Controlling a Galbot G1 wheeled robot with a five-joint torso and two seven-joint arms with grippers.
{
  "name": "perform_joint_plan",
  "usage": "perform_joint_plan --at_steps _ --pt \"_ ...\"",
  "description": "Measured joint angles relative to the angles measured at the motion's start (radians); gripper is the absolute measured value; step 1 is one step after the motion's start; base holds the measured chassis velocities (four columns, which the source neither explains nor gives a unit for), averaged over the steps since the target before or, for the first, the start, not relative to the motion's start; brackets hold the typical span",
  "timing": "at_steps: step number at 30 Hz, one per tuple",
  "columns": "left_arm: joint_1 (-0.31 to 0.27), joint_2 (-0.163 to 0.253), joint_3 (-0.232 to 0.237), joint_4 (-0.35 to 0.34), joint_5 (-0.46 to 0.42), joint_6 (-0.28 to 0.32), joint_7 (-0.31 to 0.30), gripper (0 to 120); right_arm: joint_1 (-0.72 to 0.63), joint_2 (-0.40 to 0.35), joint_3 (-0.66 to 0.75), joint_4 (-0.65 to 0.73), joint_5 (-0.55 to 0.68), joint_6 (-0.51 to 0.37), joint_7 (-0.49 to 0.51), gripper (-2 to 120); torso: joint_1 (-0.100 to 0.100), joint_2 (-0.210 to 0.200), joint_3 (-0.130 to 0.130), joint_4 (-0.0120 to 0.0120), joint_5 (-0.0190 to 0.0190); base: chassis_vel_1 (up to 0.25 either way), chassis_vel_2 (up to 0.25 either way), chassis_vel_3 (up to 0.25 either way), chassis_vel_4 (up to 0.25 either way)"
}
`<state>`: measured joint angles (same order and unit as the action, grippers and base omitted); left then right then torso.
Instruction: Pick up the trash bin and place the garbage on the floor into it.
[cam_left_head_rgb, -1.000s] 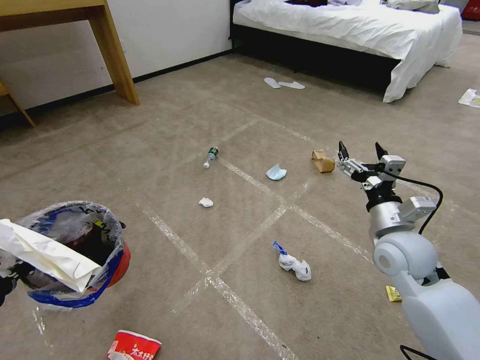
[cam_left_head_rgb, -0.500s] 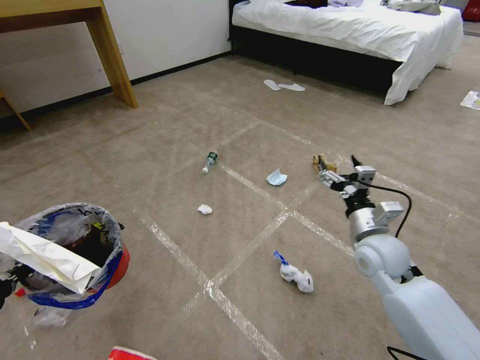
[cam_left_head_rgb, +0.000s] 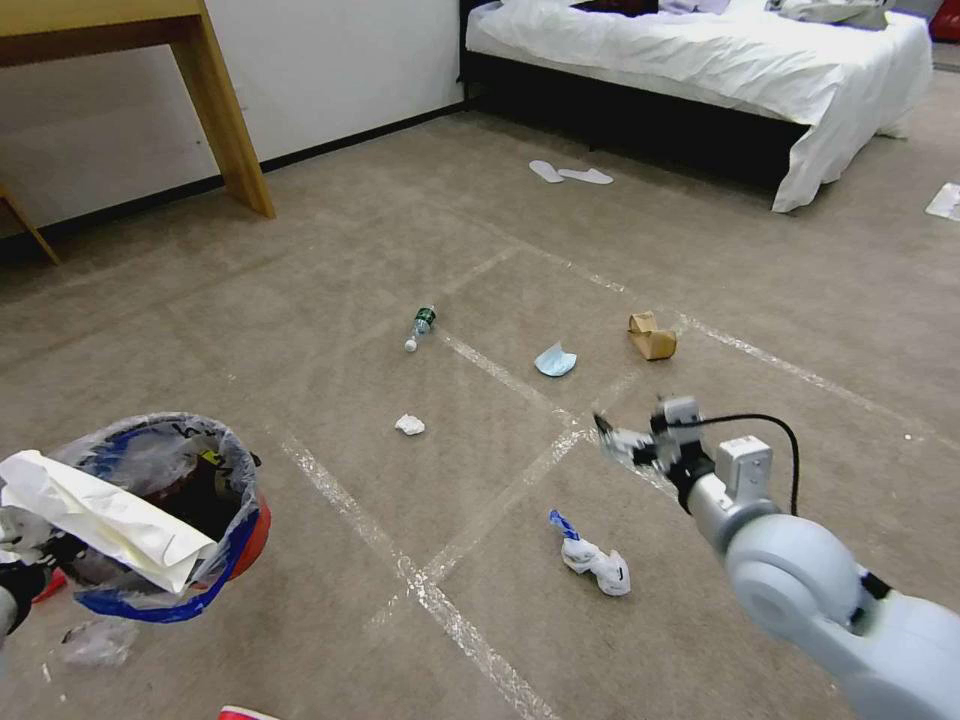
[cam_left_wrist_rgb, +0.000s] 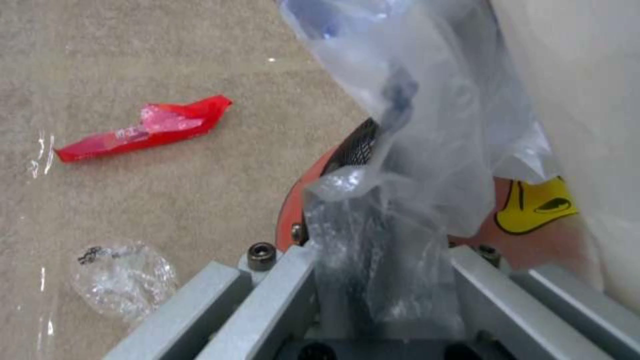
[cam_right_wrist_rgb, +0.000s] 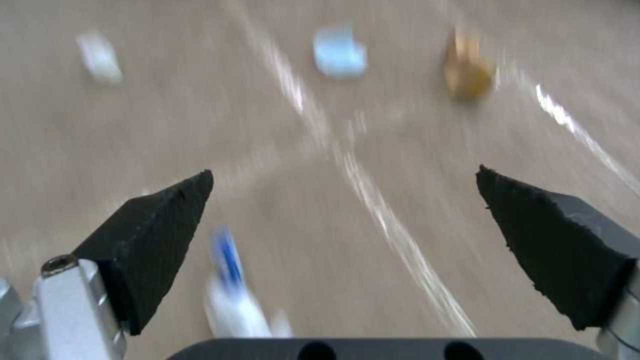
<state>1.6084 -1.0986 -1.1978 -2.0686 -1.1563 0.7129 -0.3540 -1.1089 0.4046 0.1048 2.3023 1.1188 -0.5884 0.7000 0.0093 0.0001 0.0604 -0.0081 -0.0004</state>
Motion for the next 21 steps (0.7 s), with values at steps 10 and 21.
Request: perform_joint_plan --at_steps 10,21 --pt "-0.002 -0.013 0.005 0.016 0.038 -0.008 0.029 0 0.051 -0.154 -0.102 0.022 0.234 -0.162 0.022 100 0.000 0.000 0.000 0.0000 0.0007 0.000 0.000 0.000 0.000" --pt "-0.012 -0.027 0.012 0.022 0.056 -0.008 0.026 0 0.186 -0.095 -0.422 -0.126 0.155 -0.156 -0.067 100 0.000 0.000 0.000 -0.0003 0.0004 0.000 0.000 0.000 0.000"
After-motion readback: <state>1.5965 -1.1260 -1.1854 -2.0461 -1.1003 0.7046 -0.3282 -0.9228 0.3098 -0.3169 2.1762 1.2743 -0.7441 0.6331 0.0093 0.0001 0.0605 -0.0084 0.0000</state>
